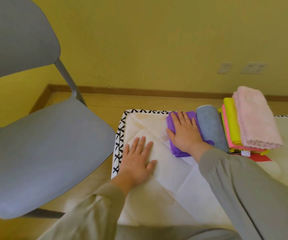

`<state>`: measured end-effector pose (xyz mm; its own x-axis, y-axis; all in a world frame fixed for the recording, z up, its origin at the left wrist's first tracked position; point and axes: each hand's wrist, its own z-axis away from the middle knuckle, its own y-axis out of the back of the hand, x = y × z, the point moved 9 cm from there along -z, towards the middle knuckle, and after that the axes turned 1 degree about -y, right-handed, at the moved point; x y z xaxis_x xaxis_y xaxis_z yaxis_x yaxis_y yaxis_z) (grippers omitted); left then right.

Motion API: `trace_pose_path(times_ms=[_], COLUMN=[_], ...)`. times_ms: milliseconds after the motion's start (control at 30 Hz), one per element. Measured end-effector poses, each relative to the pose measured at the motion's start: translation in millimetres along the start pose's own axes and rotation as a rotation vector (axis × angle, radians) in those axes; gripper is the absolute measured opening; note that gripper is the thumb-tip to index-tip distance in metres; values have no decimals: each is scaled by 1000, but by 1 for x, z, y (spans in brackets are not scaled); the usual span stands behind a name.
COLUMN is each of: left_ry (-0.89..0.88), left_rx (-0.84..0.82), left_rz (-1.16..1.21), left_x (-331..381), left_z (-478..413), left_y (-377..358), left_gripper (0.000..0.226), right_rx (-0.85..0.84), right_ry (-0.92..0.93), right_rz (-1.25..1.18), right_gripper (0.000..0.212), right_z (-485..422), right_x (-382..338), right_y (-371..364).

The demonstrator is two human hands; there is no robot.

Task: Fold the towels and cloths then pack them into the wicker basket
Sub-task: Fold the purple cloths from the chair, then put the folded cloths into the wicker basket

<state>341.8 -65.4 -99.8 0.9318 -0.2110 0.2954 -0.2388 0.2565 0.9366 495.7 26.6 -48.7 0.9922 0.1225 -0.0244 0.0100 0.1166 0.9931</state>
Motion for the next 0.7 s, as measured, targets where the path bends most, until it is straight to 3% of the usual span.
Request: trace_pose_path(times_ms=[67,267,500,700], left_ry=[10,71,111,152], left_rx=[26,285,572,697], left_rz=[56,-104,-272,-373], left_x=[-3,0,13,28], left_z=[0,32,151,257], left_y=[16,102,225,295], left_gripper=[65,77,72,65], right_rx=[49,221,471,607], right_ry=[15,91,208,252], right_rz=[-29,-121,-178,-185], right_gripper=[66,63,59,60], right_z=[5,55,159,248], right_x=[-9,-61,-126,-174], right_y=[18,81,207,286])
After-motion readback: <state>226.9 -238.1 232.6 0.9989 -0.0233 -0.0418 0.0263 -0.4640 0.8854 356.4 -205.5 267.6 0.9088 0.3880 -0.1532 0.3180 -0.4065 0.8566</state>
